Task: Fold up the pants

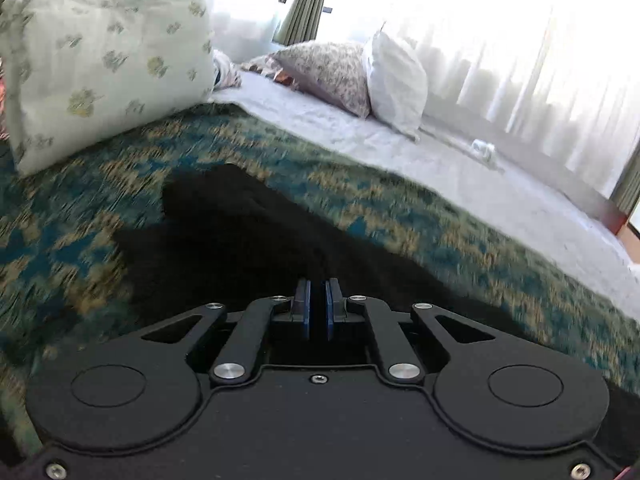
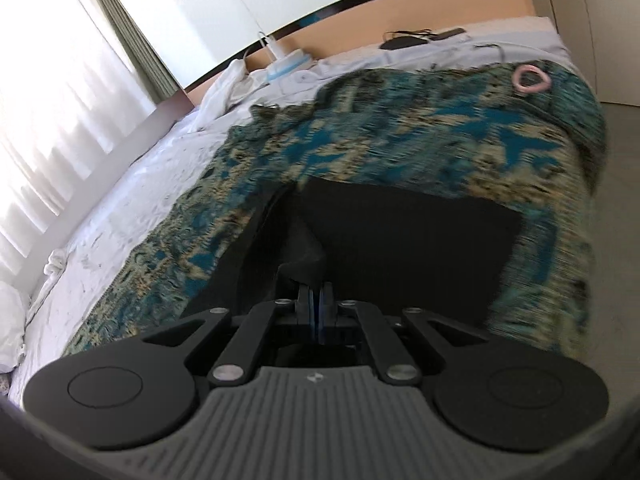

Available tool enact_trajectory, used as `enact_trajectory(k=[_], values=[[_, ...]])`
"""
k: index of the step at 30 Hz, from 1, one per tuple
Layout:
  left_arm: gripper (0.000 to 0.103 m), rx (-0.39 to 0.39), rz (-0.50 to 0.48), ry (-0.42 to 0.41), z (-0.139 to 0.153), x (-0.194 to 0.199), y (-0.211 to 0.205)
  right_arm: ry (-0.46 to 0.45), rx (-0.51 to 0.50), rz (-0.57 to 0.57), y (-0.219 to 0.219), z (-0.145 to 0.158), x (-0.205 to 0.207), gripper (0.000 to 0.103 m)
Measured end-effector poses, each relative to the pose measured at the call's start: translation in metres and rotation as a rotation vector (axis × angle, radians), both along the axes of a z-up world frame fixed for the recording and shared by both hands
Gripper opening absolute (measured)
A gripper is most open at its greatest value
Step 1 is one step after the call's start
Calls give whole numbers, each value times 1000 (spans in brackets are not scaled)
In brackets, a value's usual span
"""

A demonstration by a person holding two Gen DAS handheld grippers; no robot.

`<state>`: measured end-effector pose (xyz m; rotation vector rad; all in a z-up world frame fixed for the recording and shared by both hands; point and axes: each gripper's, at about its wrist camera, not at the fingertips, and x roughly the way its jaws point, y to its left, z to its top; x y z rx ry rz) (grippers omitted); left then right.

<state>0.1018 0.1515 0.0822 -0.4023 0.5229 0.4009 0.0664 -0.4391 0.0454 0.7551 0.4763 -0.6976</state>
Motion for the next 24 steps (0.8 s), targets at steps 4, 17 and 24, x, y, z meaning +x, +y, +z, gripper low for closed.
enact_trajectory(k=[4,17,24], values=[[8,9,8,18,-10,-29,-5,6,-22,-4,2,-5,-26,4],[9,81,-48,142,-44,-47,-22,110,-138,-13,6,-27,-46,5],[11,145,-82,149,-51,-48,-26,153,-270,20,22,-33,-41,6]])
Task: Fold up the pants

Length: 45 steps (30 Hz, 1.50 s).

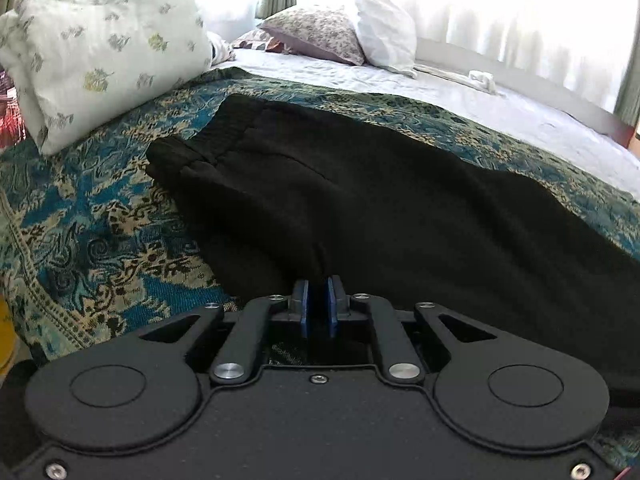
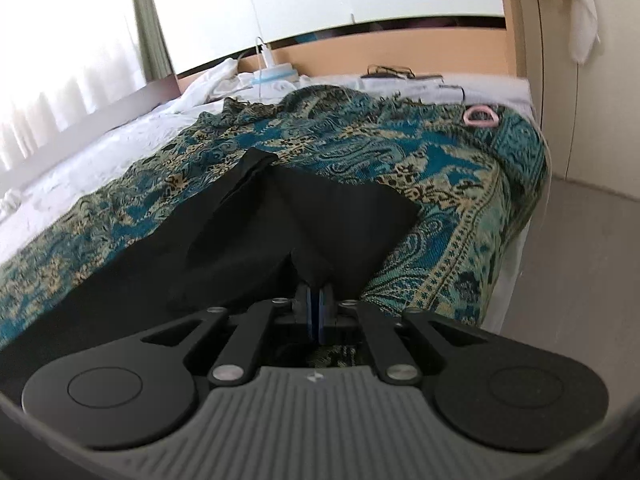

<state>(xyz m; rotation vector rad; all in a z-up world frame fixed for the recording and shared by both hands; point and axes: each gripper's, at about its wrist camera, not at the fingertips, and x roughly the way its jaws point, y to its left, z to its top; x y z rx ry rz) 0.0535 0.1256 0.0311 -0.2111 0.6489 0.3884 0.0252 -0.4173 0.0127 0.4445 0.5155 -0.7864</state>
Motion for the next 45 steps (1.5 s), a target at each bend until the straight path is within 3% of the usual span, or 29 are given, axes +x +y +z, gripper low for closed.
enact_trajectory(k=[11,22,25,30,32,35,36,39,45], values=[[11,56,-43,1,-2,-3,-2,-18,-13,9,-11,1,-12,15],[12,88,-56,3,-5,-2,-4,20,-105,-55,-42,0,-22,24],[12,92,-57,5,-5,-2,-4,28,-130,-92,-58,0,-18,28],[13,99,-52,5,-5,-2,-4,-12,-81,-155,-96,-1,-17,27],[14,102,-50,5,-5,-2,-5,-32,-57,-170,-103,2,-17,30],[14,105,-49,4,-5,-2,-5,-36,-95,-227,-99,10,-20,44],[14,105,-50,3,-5,-2,-5,-47,-104,-228,-95,13,-22,54],[14,99,-56,-2,-5,-3,-4,-97,-109,-175,-83,21,-26,60],[30,26,-79,-26,5,-11,5,-125,-114,7,-32,30,-12,71]])
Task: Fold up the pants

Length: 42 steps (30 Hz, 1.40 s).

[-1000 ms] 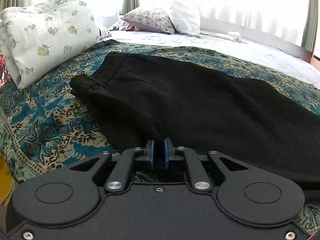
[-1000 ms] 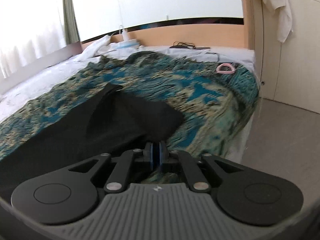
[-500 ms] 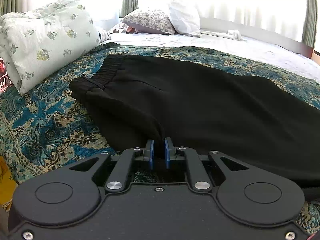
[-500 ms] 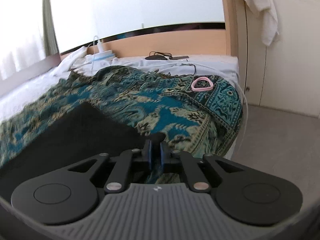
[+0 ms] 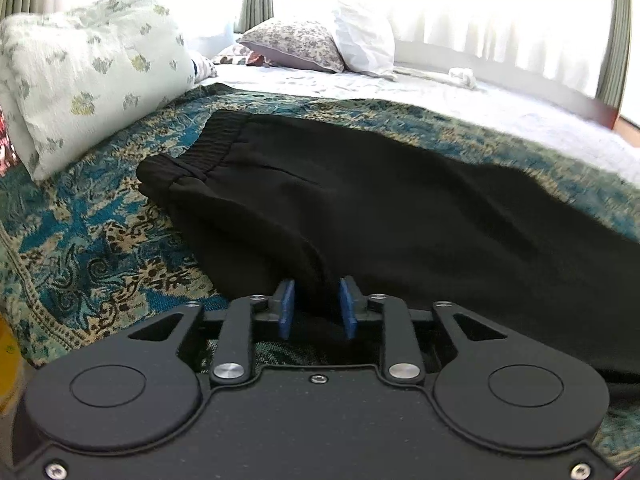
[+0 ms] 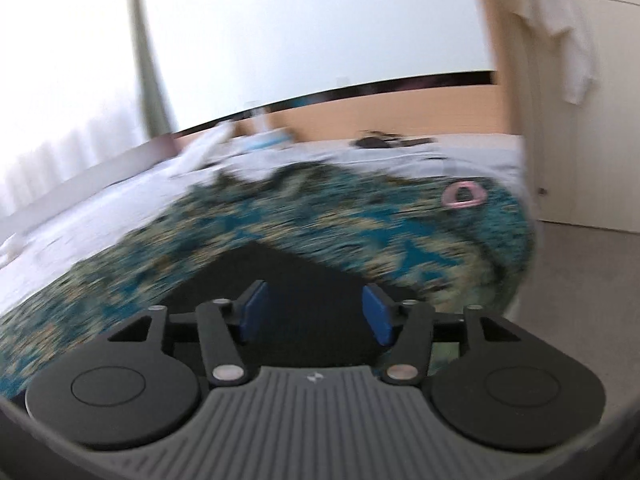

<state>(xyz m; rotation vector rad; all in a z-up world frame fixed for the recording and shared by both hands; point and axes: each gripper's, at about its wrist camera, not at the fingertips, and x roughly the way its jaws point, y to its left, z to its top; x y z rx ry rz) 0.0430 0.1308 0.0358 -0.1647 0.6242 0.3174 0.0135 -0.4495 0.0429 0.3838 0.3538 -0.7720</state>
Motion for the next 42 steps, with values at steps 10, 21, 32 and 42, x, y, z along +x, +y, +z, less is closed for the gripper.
enact_trajectory(k=[10,21,32,42], values=[[42,-95,60,-114,27,-18,58,93,-136,305,118,-18,49,84],[23,-164,123,-29,7,44,118,161,-211,402,178,-31,71,88],[9,101,119,-1,-2,52,115,257,-223,423,184,-42,80,93],[10,148,100,41,-17,55,110,293,-267,461,193,-45,83,103]])
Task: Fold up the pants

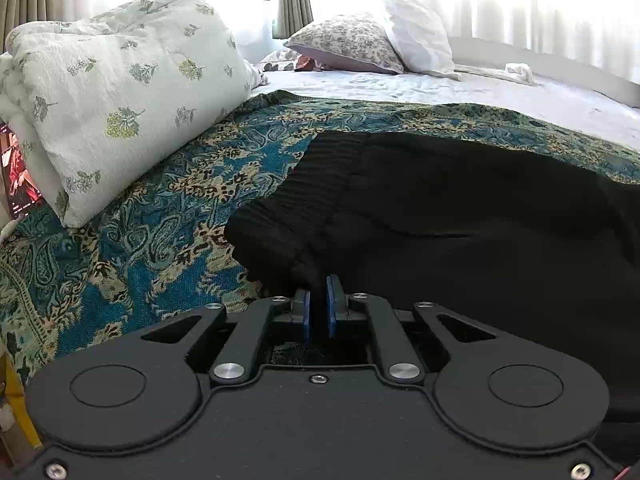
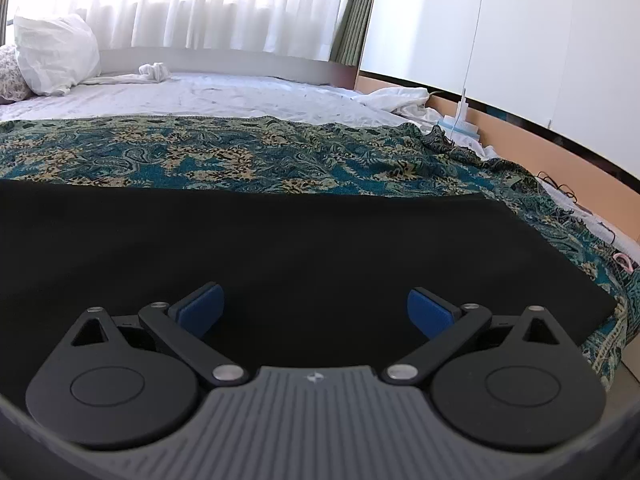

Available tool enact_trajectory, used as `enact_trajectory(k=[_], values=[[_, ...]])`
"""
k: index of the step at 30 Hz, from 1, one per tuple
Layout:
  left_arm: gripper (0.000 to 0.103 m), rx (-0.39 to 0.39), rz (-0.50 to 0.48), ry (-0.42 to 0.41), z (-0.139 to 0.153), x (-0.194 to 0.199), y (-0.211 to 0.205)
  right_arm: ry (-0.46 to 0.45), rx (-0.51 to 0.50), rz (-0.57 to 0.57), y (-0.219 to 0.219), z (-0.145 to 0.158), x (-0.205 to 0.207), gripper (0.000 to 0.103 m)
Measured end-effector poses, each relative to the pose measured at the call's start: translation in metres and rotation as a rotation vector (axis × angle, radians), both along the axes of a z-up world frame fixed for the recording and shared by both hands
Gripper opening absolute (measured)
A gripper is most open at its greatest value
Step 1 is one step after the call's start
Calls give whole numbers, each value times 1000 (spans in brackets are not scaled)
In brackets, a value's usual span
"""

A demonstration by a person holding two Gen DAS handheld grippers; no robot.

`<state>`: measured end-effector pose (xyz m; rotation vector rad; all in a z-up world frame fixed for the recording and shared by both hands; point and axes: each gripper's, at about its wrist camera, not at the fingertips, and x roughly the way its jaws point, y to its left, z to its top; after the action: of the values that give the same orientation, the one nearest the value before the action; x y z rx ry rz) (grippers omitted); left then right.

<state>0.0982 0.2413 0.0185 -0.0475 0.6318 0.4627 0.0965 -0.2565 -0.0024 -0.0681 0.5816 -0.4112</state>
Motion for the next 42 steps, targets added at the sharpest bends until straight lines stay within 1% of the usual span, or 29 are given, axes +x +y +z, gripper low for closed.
enact_trajectory(k=[8,11,12,13,14,15,18,20,23,26,28,29,30,31,32,36,37,38,40,42], values=[[11,27,-3,10,0,2,-6,2,113,2,-16,-1,-1,103],[21,-12,1,7,5,0,-5,2,118,2,-17,-1,-1,103],[30,-29,-1,3,8,-1,-4,1,115,0,-16,-1,-2,103],[41,-45,-6,-3,12,-3,-4,-2,105,-4,-15,0,-3,103],[47,-55,-8,-12,16,-5,-6,-5,93,-7,-13,2,-3,103],[53,-47,-5,-18,21,-6,-9,-7,79,-7,-11,5,-4,103],[53,3,-25,-50,40,-9,-21,-46,46,0,-3,18,-9,103],[54,12,-65,-87,55,-6,-32,-70,83,41,2,28,-11,103],[55,-24,-167,-110,71,10,-54,-87,151,105,14,42,-7,103],[51,-93,-298,-83,74,37,-84,-82,205,170,33,48,5,103],[43,-121,-377,-50,70,56,-108,-74,218,214,48,45,12,103],[42,-130,-412,-33,66,64,-119,-65,214,234,56,42,15,103],[36,-142,-446,-13,62,73,-132,-53,211,254,65,39,18,103],[27,-155,-475,8,58,81,-143,-41,213,274,73,35,18,103],[23,-169,-500,30,54,90,-154,-29,217,295,80,31,17,103],[23,-202,-558,79,38,117,-187,50,214,392,110,11,12,103],[23,-204,-560,88,35,123,-190,68,195,411,117,7,10,103],[23,-204,-561,98,32,130,-194,62,161,421,122,5,7,103],[23,-187,-556,111,25,145,-197,71,145,440,128,5,6,103],[23,-150,-518,107,20,161,-198,80,172,444,125,3,8,103]])
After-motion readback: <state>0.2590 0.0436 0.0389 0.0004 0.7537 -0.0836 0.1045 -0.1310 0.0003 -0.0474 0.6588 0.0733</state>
